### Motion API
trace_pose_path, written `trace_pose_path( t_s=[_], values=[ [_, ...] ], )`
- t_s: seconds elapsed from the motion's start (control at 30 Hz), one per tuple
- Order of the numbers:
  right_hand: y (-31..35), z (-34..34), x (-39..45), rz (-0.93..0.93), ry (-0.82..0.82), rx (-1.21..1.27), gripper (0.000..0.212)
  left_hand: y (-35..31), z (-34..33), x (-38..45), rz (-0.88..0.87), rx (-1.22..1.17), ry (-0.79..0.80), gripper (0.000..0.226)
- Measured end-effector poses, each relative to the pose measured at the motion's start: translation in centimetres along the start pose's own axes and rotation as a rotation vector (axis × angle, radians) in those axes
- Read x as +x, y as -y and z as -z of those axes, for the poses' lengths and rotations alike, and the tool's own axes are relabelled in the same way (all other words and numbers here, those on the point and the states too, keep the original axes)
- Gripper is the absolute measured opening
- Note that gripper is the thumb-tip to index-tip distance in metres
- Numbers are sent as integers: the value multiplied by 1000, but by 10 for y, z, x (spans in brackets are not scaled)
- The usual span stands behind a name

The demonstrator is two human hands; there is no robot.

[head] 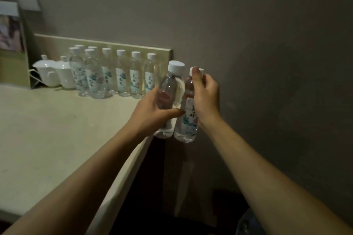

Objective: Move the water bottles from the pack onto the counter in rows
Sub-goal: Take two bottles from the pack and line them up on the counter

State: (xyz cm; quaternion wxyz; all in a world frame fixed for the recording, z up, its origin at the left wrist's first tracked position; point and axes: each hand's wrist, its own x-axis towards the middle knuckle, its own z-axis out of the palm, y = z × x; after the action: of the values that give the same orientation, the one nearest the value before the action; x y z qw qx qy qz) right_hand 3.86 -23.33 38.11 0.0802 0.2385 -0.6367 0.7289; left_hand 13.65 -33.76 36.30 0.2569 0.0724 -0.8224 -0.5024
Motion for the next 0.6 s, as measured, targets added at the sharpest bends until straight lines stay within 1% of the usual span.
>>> trace_pose_path(
  t_s=[0.13,0.27,0.37,0.47,0.6],
  values=[
    [-10,-61,0,11,14,8,32,28,57,16,-22,76,-12,60],
    [-23,-123,0,15,-8,-38,32,63,115,38,24,19,69,71],
    [-31,-164,-1,-6,-25,-36,36,89,147,52,48,-56,87,67],
    [-36,-196,2,-1,-79,-37,38,109,169,68,62,-120,110,67],
    [-44,-222,6,30,-140,-110,36,127,186,88,31,-137,120,55]
  ],
)
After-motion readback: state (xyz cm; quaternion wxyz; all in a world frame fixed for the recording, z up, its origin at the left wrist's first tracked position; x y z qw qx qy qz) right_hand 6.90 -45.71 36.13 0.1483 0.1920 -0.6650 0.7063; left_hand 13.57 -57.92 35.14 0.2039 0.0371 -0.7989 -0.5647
